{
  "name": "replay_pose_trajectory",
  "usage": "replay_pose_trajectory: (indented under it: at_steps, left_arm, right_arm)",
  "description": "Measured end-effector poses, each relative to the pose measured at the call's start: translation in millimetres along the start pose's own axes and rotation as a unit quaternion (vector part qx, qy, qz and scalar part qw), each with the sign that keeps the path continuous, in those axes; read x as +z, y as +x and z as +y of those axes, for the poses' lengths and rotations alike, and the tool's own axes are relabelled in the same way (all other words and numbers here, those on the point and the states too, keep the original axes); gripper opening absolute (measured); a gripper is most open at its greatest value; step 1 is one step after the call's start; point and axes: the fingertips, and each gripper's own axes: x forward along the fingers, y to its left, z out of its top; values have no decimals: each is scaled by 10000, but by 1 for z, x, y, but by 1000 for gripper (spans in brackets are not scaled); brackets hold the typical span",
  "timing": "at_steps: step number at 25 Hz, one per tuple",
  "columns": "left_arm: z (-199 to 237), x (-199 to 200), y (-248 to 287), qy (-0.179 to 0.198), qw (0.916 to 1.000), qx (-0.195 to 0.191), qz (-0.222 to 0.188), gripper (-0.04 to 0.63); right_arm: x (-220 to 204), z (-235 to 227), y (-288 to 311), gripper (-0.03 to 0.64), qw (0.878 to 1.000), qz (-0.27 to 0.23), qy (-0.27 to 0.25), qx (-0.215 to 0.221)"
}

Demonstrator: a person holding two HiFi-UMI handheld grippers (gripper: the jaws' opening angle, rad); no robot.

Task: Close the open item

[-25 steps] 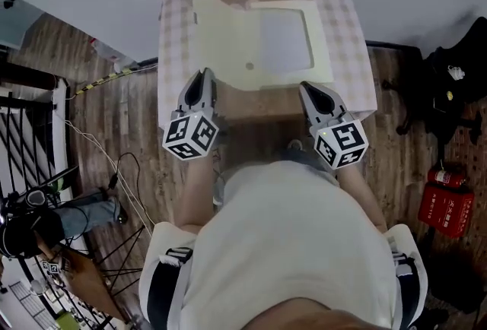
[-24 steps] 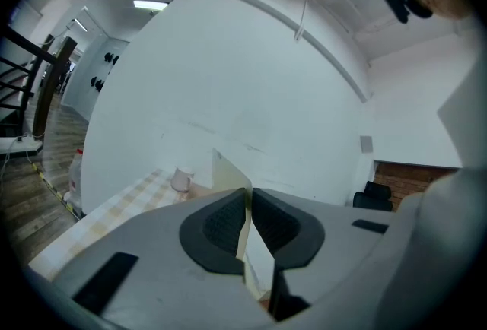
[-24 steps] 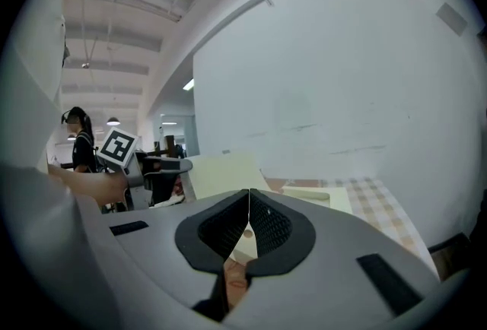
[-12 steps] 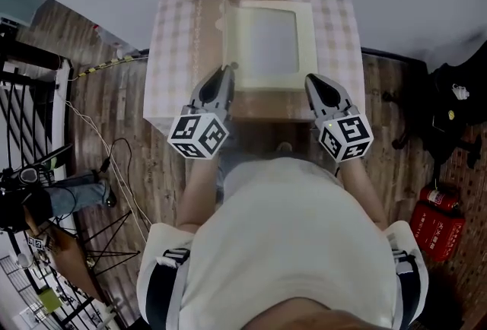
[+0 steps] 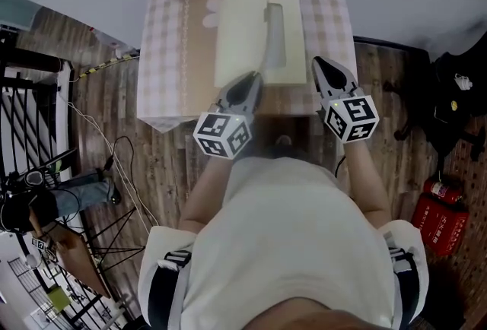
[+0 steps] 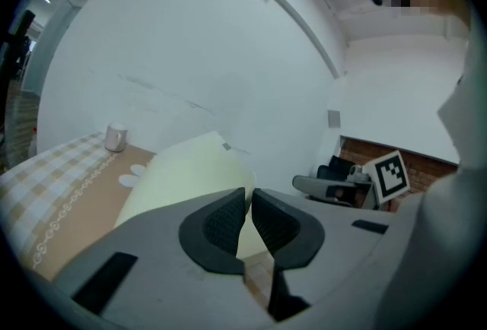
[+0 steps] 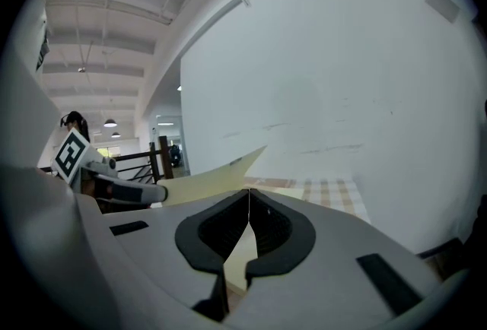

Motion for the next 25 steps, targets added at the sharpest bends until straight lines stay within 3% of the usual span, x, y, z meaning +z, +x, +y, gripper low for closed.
replay_pose_trajectory:
  at_steps: [11,25]
  left_arm:
    - [-33,-57,46,576,9953,-163,766,23]
    - [-41,-110,90,880,9836,-105,1570,29]
  right_arm:
    - [-3,-40,50,0,9993,261,-275,3]
    - [-47,-57,126,0,9911,1132,-653,253]
